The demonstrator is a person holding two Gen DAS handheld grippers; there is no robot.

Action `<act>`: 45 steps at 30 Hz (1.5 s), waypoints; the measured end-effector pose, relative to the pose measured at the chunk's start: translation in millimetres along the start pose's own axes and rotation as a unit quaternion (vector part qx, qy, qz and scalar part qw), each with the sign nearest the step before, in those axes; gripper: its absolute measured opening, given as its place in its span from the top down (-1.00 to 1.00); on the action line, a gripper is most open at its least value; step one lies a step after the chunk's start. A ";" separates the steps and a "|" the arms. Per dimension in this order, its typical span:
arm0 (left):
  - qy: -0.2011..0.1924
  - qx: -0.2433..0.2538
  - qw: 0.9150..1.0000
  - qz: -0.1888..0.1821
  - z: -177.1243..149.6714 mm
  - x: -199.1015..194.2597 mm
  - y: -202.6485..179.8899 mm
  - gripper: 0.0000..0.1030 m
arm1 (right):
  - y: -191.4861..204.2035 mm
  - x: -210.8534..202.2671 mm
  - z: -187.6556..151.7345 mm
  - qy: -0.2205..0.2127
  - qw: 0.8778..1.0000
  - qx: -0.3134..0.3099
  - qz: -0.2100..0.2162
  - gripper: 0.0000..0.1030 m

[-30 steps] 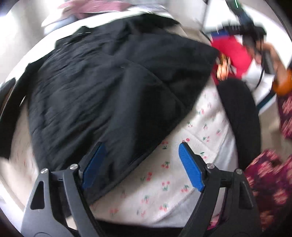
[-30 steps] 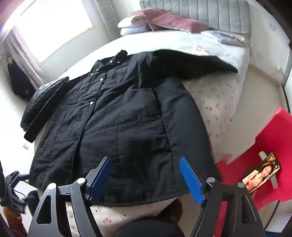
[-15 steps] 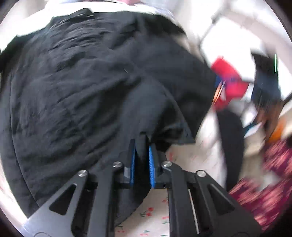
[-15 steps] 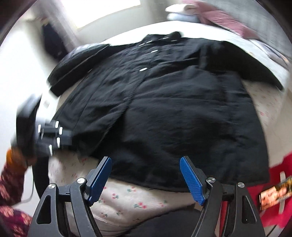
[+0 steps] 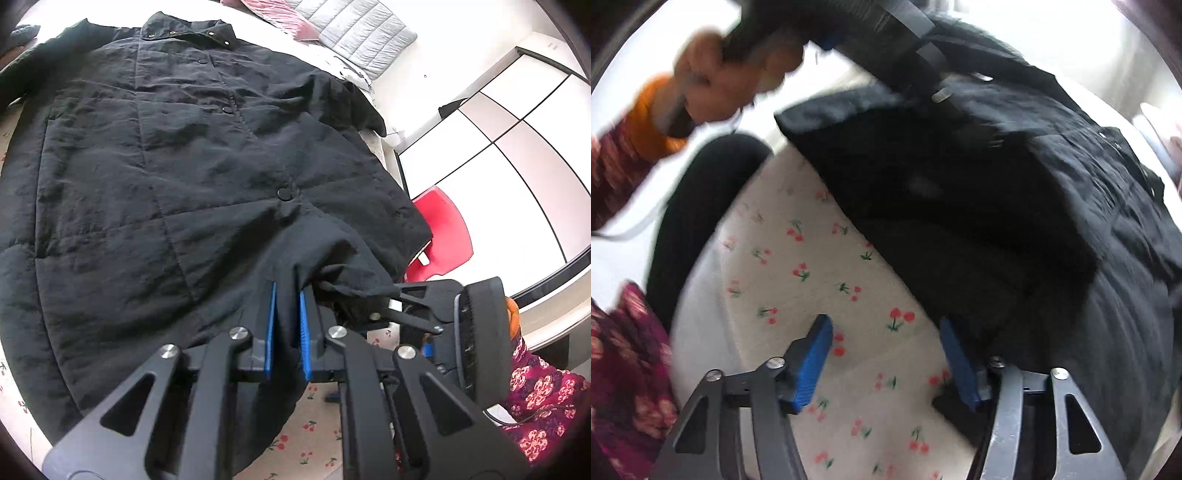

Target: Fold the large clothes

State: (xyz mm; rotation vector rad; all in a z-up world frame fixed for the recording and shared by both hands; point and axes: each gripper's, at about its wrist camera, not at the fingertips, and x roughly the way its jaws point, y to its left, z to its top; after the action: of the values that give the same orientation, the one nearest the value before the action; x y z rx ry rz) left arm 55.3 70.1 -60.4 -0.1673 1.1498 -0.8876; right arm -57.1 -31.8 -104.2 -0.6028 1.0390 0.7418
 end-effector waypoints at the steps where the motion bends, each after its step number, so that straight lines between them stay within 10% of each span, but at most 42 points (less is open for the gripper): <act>1: -0.001 -0.001 1.000 -0.001 -0.1 -1.4 0.8 0.75 | -1.5 1.2 1.8 -0.005 1.000 0.000 -0.002 -0.16; 8: -0.009 -0.015 1.000 -0.008 3.9 -4.6 7.4 0.75 | -6.7 15.6 12.8 -0.015 0.996 -0.019 -0.085 0.00; 10: -0.010 -0.017 1.000 -0.008 5.1 -5.1 7.4 0.75 | -3.7 17.3 17.4 -0.019 0.993 -0.025 -0.110 0.67; 12: -0.011 -0.018 1.000 -0.011 6.1 -6.6 7.0 0.75 | -2.6 19.0 20.2 -0.020 0.989 -0.025 -0.142 0.91; 18: 0.010 0.012 0.999 -0.036 -2.2 -5.7 -4.3 0.73 | 18.5 -7.4 10.9 -0.021 0.995 -0.038 -0.086 0.94; 20: 0.047 0.043 0.997 -0.042 -11.1 6.1 -14.3 0.61 | 16.5 -12.5 4.7 -0.010 1.000 -0.015 -0.006 0.96; 26: 0.161 0.127 0.978 -0.045 -47.2 30.6 -40.4 0.37 | 11.5 -50.9 -20.3 -0.031 0.995 0.000 0.090 0.76; 35: 0.050 0.101 0.994 -0.004 -12.5 5.2 -18.5 -0.17 | -101.6 -83.2 -18.6 -0.134 0.971 0.194 0.049 0.16; 40: 0.086 0.082 0.993 0.028 -24.4 36.4 -0.5 -0.18 | -126.9 -37.7 -11.2 -0.089 0.964 0.245 0.048 0.02; 43: 0.096 0.136 0.985 0.049 -35.9 24.8 -13.6 -0.19 | -126.3 3.2 -25.8 0.021 0.964 0.258 0.060 -0.15; 45: 0.088 0.140 0.983 0.078 -37.9 3.0 -13.3 -0.20 | -125.5 -5.3 -32.2 0.003 0.965 0.253 0.069 -0.20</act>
State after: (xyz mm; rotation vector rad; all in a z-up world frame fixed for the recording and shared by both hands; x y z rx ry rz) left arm 16.8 71.2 -72.0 0.2329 1.1699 -0.9266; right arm 22.2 -134.3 -99.9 -0.0921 1.2289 0.5611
